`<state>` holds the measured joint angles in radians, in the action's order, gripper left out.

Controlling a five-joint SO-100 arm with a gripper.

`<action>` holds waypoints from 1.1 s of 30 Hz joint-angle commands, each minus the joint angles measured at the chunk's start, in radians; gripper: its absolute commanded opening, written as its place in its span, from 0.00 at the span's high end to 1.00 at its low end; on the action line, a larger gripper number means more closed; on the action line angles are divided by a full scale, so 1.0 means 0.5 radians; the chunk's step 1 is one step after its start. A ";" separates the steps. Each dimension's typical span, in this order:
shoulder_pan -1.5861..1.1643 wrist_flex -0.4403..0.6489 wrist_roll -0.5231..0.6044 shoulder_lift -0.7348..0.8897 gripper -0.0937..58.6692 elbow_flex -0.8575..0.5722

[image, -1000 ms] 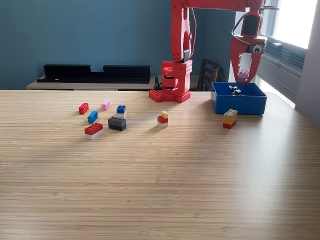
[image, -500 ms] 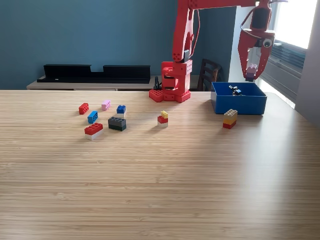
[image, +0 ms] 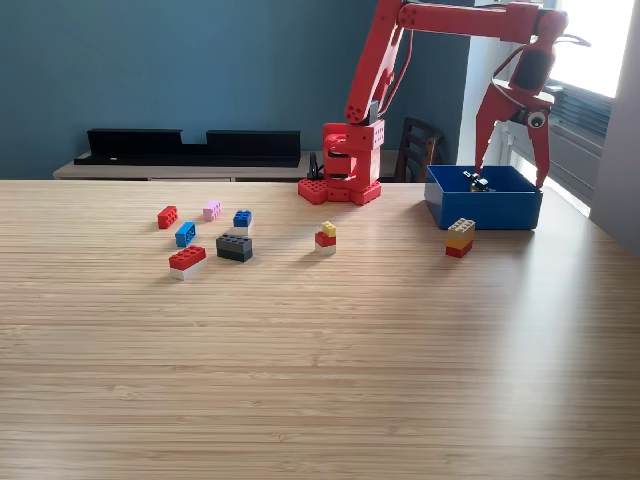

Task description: Grasp a lego block and put it in the bin.

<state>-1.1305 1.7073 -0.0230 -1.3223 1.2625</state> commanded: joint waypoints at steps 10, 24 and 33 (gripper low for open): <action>0.506 0.156 0.199 -0.061 1.00 -0.887; 1.758 0.089 0.242 -0.132 1.00 -0.518; 1.835 -0.071 0.218 -0.150 1.00 -0.227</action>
<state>-0.2224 1.6935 0.0844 -1.3223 1.1443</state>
